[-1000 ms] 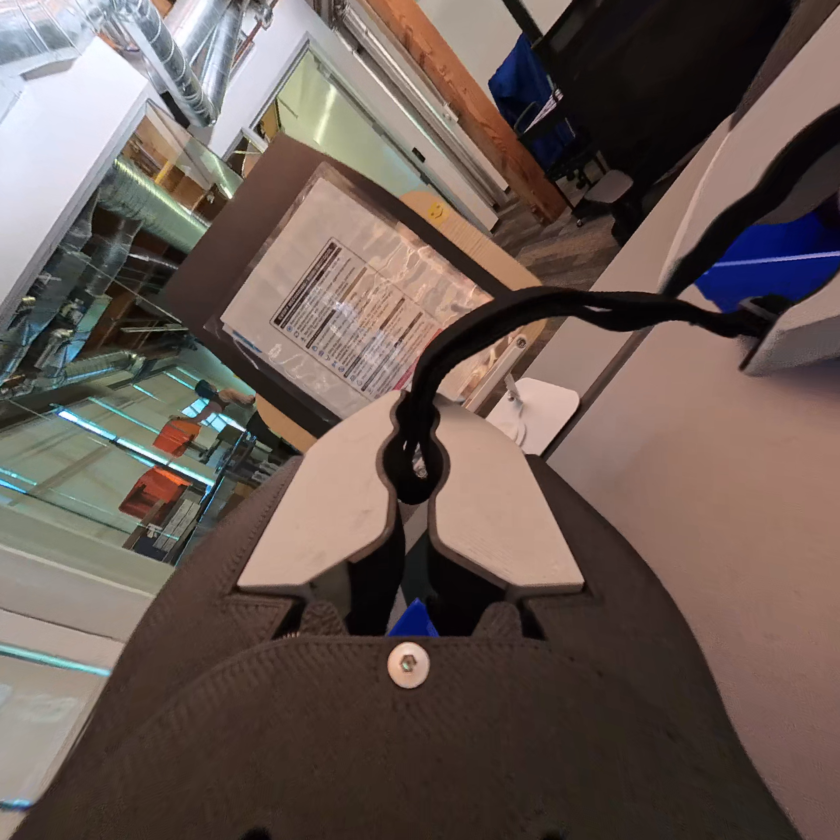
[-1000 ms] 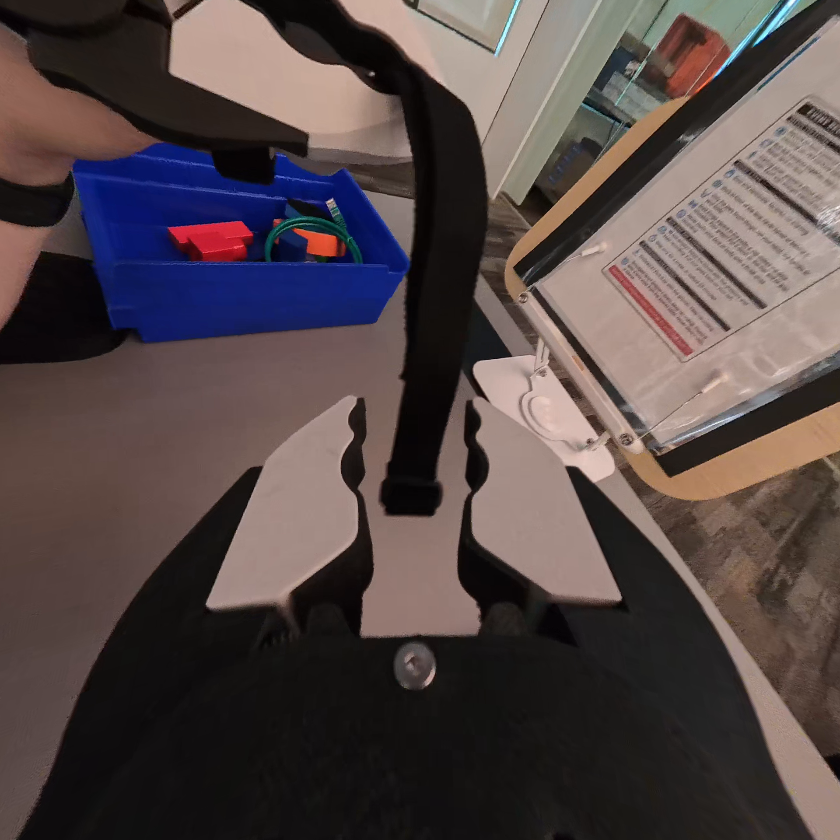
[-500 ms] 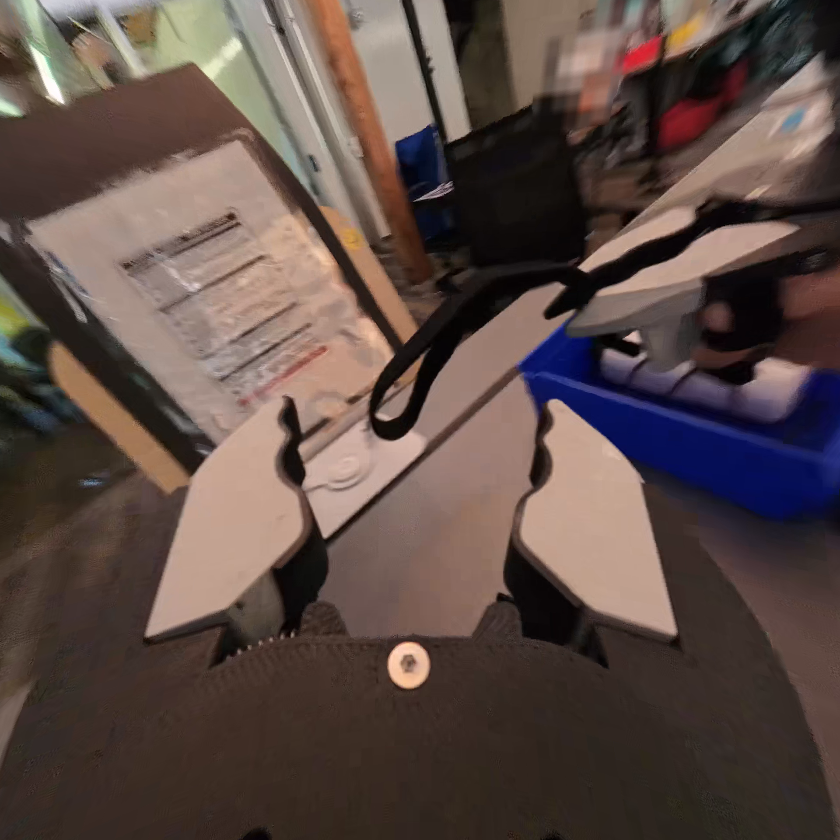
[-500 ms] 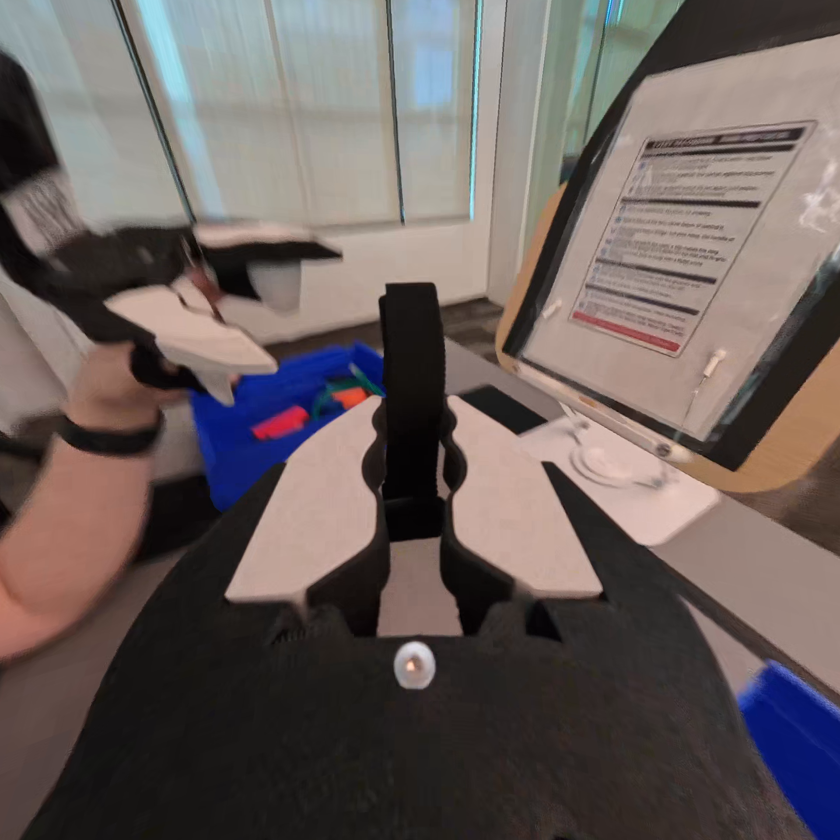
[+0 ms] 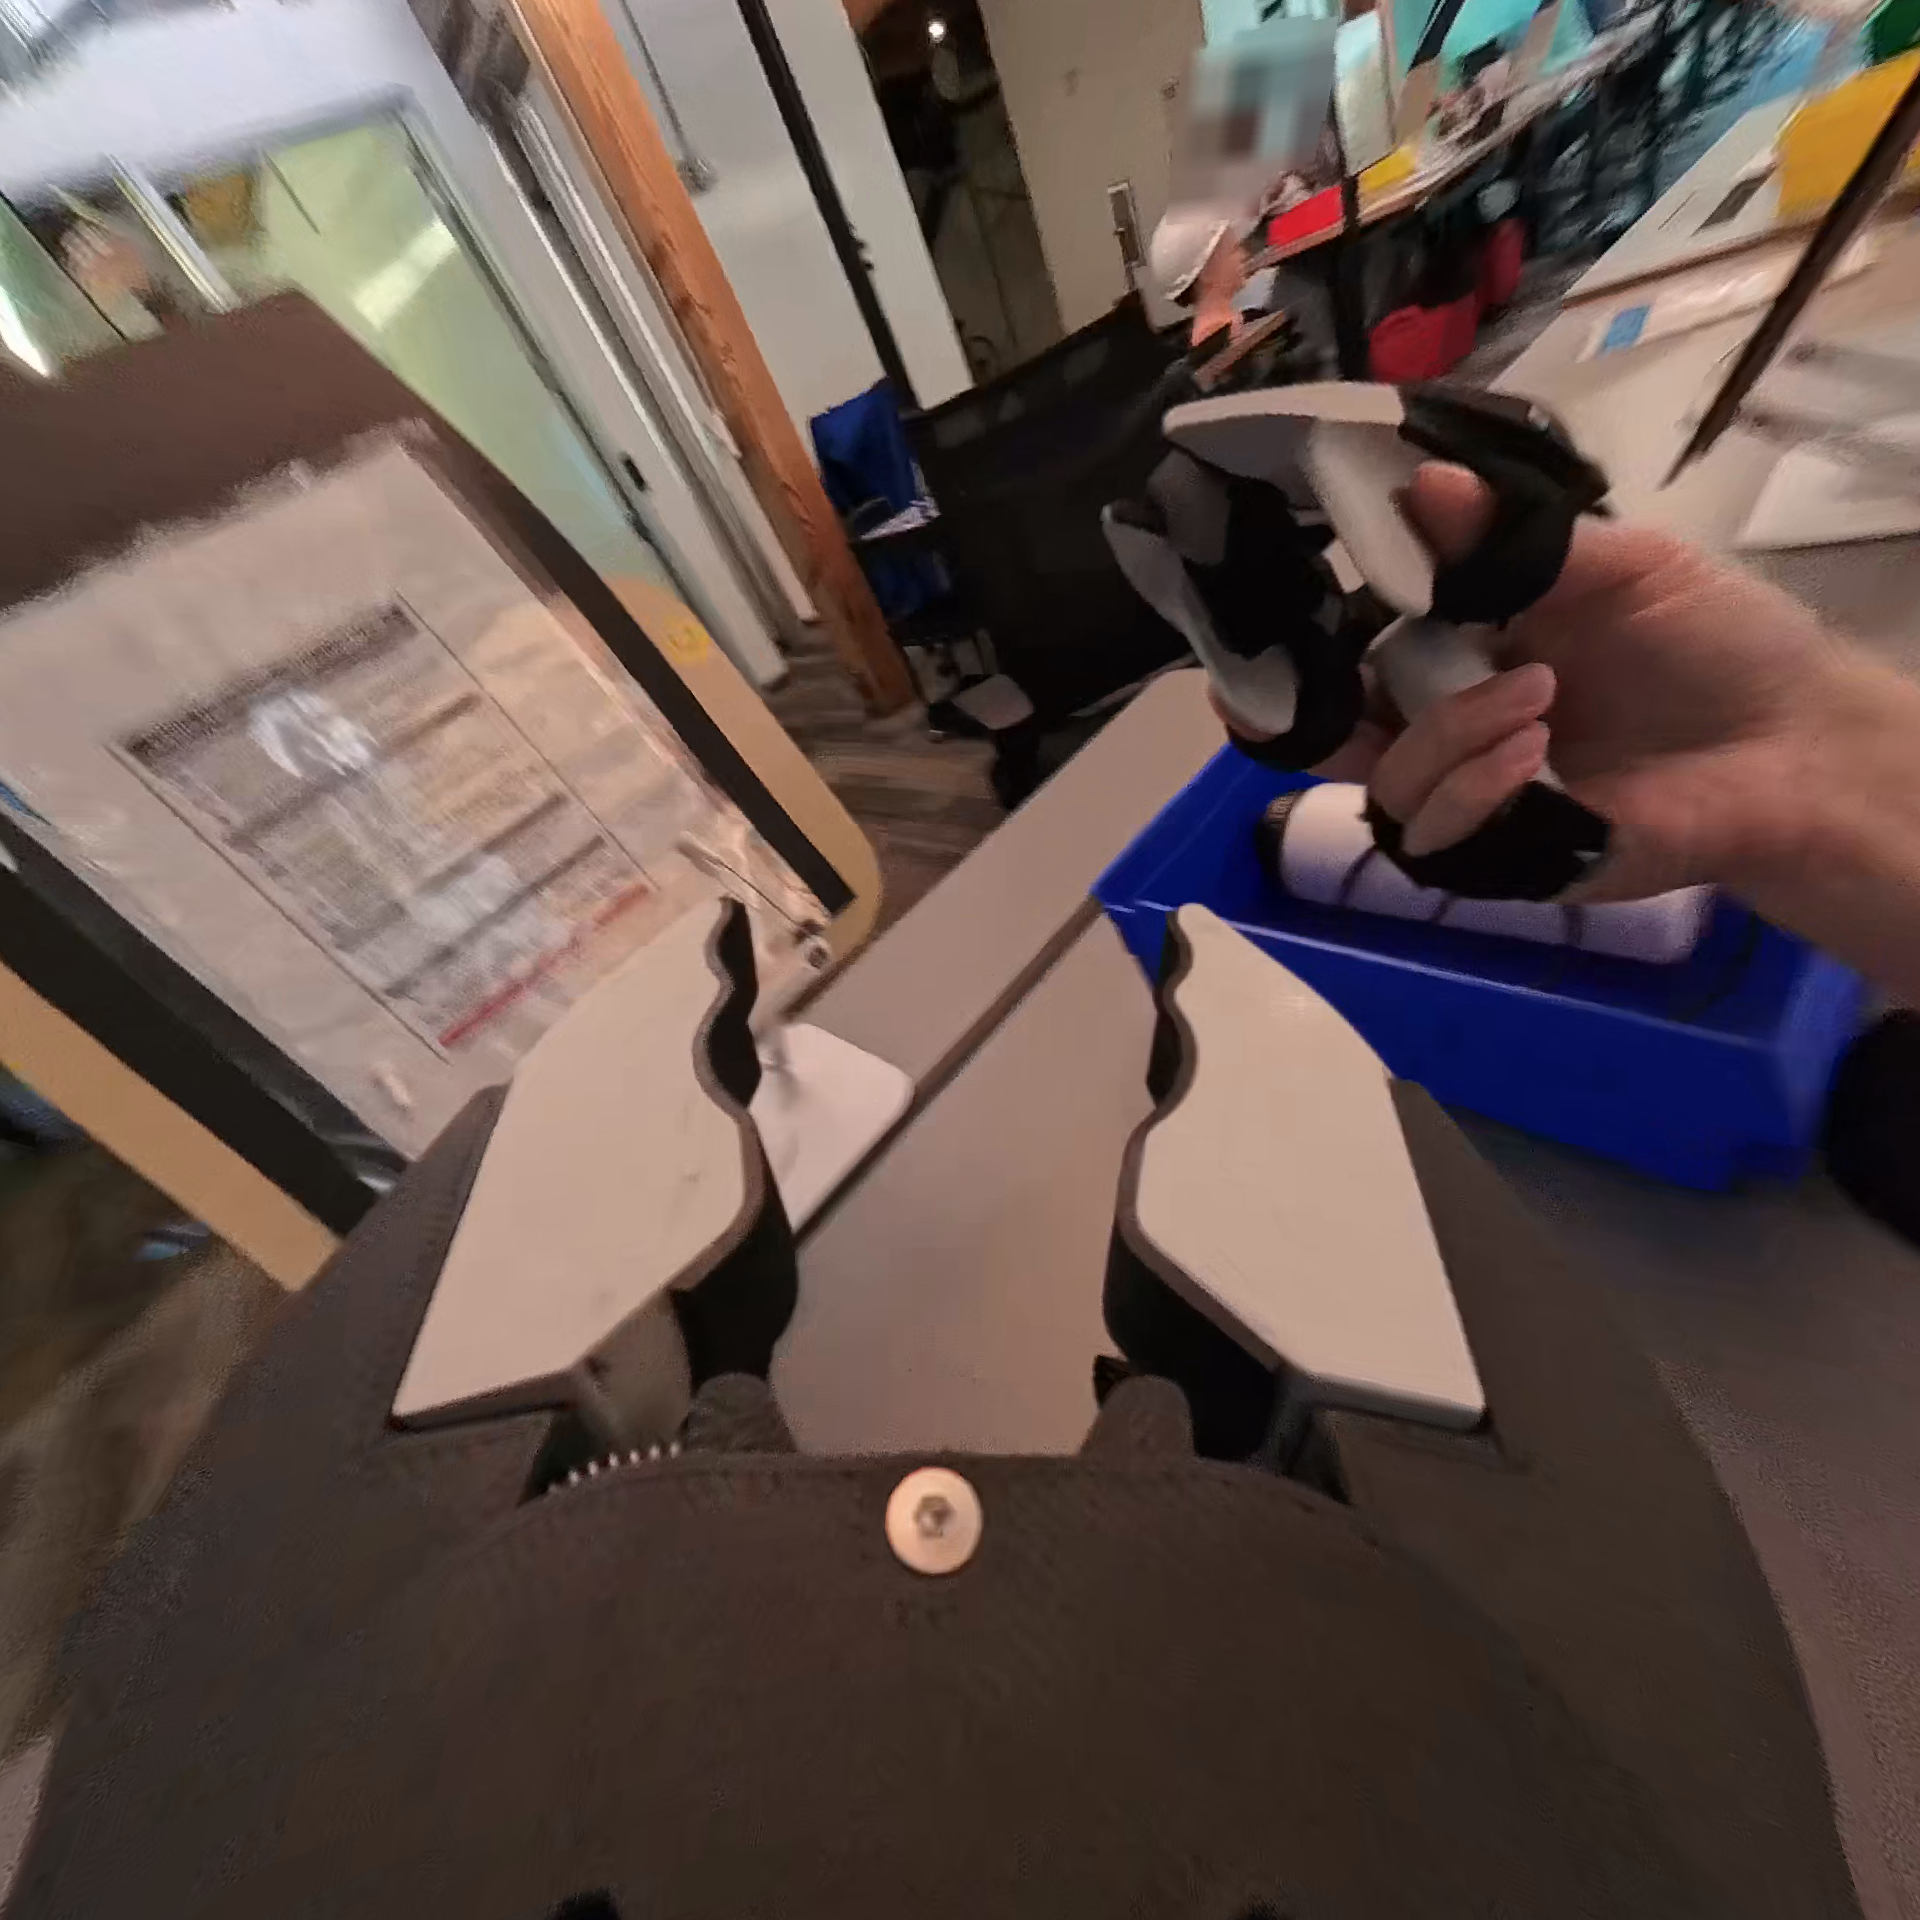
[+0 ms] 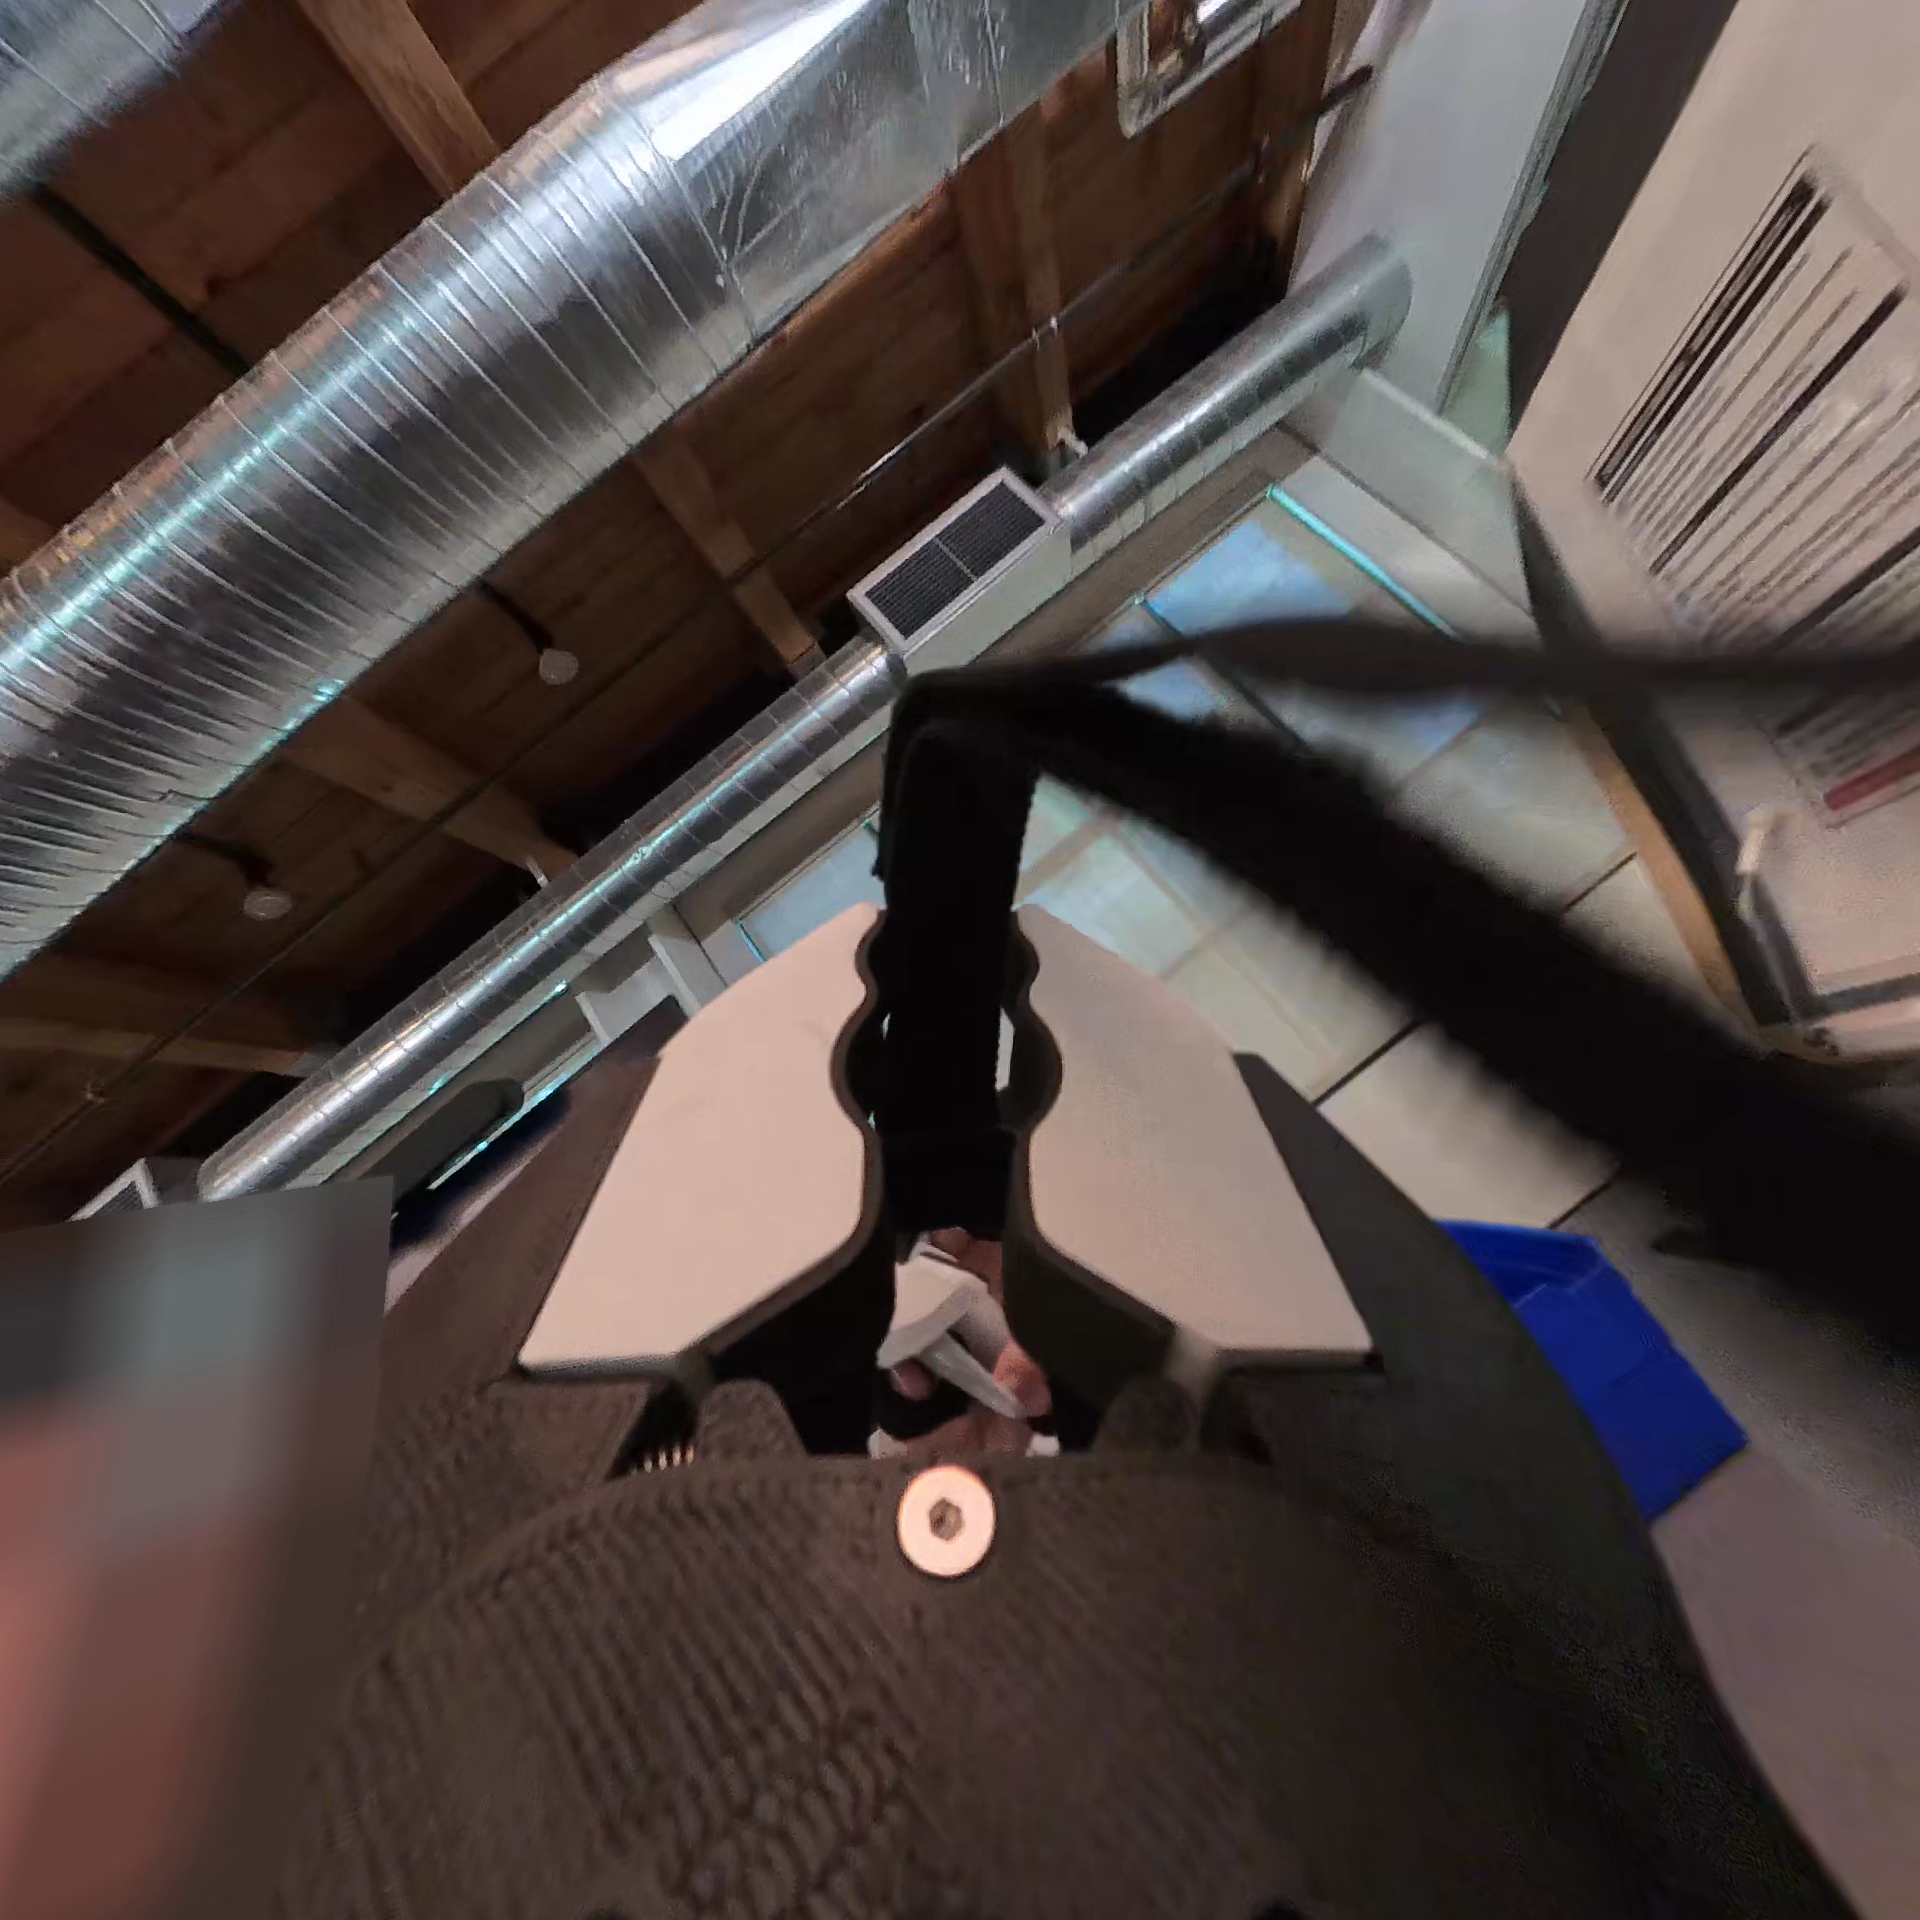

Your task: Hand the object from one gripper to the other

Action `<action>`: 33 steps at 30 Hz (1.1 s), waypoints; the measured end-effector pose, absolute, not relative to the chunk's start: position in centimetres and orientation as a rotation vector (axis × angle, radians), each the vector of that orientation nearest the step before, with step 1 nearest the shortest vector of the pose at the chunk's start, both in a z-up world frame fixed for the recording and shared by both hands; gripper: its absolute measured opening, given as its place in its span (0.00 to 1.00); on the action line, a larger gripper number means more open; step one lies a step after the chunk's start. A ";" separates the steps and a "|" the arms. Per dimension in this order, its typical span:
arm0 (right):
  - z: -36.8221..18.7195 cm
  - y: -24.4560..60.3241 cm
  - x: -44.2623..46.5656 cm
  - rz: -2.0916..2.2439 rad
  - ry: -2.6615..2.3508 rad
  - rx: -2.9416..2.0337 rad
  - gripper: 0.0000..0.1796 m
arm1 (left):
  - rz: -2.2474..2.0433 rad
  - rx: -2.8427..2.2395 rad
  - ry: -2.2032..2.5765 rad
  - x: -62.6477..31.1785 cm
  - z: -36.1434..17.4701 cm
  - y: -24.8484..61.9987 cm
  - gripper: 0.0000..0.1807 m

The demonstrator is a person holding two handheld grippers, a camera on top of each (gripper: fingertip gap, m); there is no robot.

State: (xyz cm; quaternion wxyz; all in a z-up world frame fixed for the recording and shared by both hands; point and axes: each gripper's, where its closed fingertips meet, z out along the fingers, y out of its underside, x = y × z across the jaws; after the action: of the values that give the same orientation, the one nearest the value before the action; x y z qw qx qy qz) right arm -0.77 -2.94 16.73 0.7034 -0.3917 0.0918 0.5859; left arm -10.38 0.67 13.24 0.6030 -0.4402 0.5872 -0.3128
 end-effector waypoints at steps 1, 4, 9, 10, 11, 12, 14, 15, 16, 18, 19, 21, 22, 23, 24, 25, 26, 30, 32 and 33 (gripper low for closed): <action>16.7 -2.8 -1.5 1.322 0.205 -0.878 0.11 | -0.648 -0.958 1.365 -9.9 13.1 0.1 0.40; 16.9 -2.5 -3.7 1.410 0.204 -0.868 0.11 | -0.503 -0.795 1.333 -8.8 13.3 -1.8 0.35; 16.7 -1.9 -7.4 1.486 0.209 -0.878 0.11 | -0.565 -0.690 1.312 -8.5 13.9 -4.2 0.29; 16.7 -1.9 -8.1 1.498 0.203 -0.881 0.11 | -0.549 -0.687 1.326 -8.5 13.7 -4.2 0.30; 16.7 -1.9 -8.6 1.502 0.203 -0.883 0.11 | -0.535 -0.679 1.338 -8.6 13.5 -4.1 0.31; 16.7 -1.8 -9.0 1.501 0.207 -0.886 0.11 | -0.527 -0.669 1.345 -8.6 13.5 -4.2 0.31; 16.5 -1.8 -9.6 1.490 0.217 -0.896 0.11 | -0.511 -0.647 1.338 -8.7 13.5 -4.2 0.30; 16.4 -1.7 -9.8 1.479 0.226 -0.899 0.11 | -0.502 -0.630 1.327 -8.8 13.7 -4.2 0.28; 16.4 -1.6 -10.0 1.469 0.237 -0.901 0.12 | -0.491 -0.609 1.311 -8.9 13.9 -4.3 0.26; 16.4 -1.7 -10.2 1.469 0.246 -0.898 0.12 | -0.466 -0.562 1.298 -9.1 14.2 -4.6 0.21; 16.4 -1.7 -10.3 1.476 0.246 -0.897 0.12 | -0.457 -0.547 1.300 -9.2 14.2 -4.7 0.18; 16.5 -1.8 -10.3 1.478 0.240 -0.899 0.12 | -0.450 -0.536 1.298 -9.3 14.2 -4.8 0.15; 16.5 -1.8 -10.3 1.473 0.237 -0.903 0.12 | -0.455 -0.533 1.299 -9.4 14.3 -4.8 0.15; 16.6 -1.8 -10.2 1.467 0.237 -0.901 0.12 | -0.465 -0.528 1.299 -9.5 14.4 -4.9 0.14; 16.7 -1.9 -10.0 1.463 0.240 -0.897 0.12 | -0.473 -0.522 1.294 -9.6 14.5 -5.0 0.12; 16.7 -2.0 -9.9 1.461 0.242 -0.894 0.12 | -0.479 -0.518 1.283 -9.8 14.8 -4.9 0.08; 16.8 -2.1 -10.0 1.460 0.234 -0.900 0.12 | -0.486 -0.518 1.274 -10.1 15.1 -4.9 0.04; 16.8 -2.1 -11.0 1.437 0.159 -0.962 0.13 | -0.529 -0.573 1.221 -11.2 16.5 -3.8 0.04; 16.4 -1.7 -11.7 1.379 0.094 -1.023 0.18 | -0.548 -0.632 1.138 -12.5 17.9 -2.1 0.04; 16.1 -1.3 -12.1 1.340 0.068 -1.062 0.19 | -0.584 -0.673 1.082 -13.4 18.8 -1.0 0.04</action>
State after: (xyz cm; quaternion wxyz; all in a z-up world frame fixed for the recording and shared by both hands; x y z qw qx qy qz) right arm -12.07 -1.32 16.05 0.6559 -0.4685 0.0300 0.5911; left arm -13.42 -1.04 18.80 0.7644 -0.3095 0.4977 -0.2688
